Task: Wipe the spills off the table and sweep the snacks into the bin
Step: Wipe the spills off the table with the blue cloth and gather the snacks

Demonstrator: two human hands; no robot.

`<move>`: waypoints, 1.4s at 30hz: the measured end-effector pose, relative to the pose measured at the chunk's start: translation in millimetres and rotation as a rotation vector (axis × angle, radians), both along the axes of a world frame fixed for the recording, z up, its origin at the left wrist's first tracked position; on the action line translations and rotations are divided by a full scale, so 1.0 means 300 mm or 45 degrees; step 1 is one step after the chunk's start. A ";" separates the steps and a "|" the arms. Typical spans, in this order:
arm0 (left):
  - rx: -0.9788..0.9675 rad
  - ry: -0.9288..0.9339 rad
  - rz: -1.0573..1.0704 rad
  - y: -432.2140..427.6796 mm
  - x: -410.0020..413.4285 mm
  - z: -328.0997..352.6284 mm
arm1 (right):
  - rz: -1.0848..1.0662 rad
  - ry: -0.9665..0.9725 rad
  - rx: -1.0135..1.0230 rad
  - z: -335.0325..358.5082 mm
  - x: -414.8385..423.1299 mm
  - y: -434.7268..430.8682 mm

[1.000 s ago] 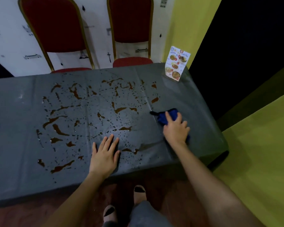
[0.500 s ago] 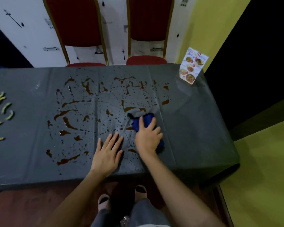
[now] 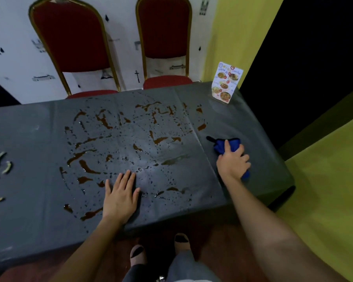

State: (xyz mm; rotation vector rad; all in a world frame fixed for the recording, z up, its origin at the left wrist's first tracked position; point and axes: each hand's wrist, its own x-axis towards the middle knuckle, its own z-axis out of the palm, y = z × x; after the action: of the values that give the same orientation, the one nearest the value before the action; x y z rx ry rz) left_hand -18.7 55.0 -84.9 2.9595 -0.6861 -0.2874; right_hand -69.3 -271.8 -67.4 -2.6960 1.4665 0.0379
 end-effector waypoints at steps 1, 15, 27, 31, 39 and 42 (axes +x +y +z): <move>-0.008 0.006 0.000 0.003 0.008 0.004 | -0.042 0.001 0.018 0.003 0.015 0.026; 0.012 -0.006 -0.028 0.039 -0.005 -0.025 | 0.722 0.057 0.038 0.005 -0.054 0.554; 0.039 0.006 -0.159 0.059 0.025 -0.002 | -0.117 -0.053 0.028 -0.014 -0.122 0.144; 0.025 0.043 -0.168 0.080 0.025 -0.009 | -0.132 -0.021 -0.008 -0.026 -0.073 0.352; -0.009 0.015 -0.173 0.099 0.029 -0.020 | 0.543 0.018 -0.020 -0.022 -0.122 0.670; 0.015 0.005 -0.188 0.102 0.026 -0.018 | 0.682 0.066 0.027 -0.007 -0.165 0.580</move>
State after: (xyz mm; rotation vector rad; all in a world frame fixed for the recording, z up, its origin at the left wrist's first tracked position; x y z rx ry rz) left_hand -10.9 85.6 -90.2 2.9230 -0.9079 -0.3084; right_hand -118.8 -97.7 -69.5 -2.9988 0.7059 0.1516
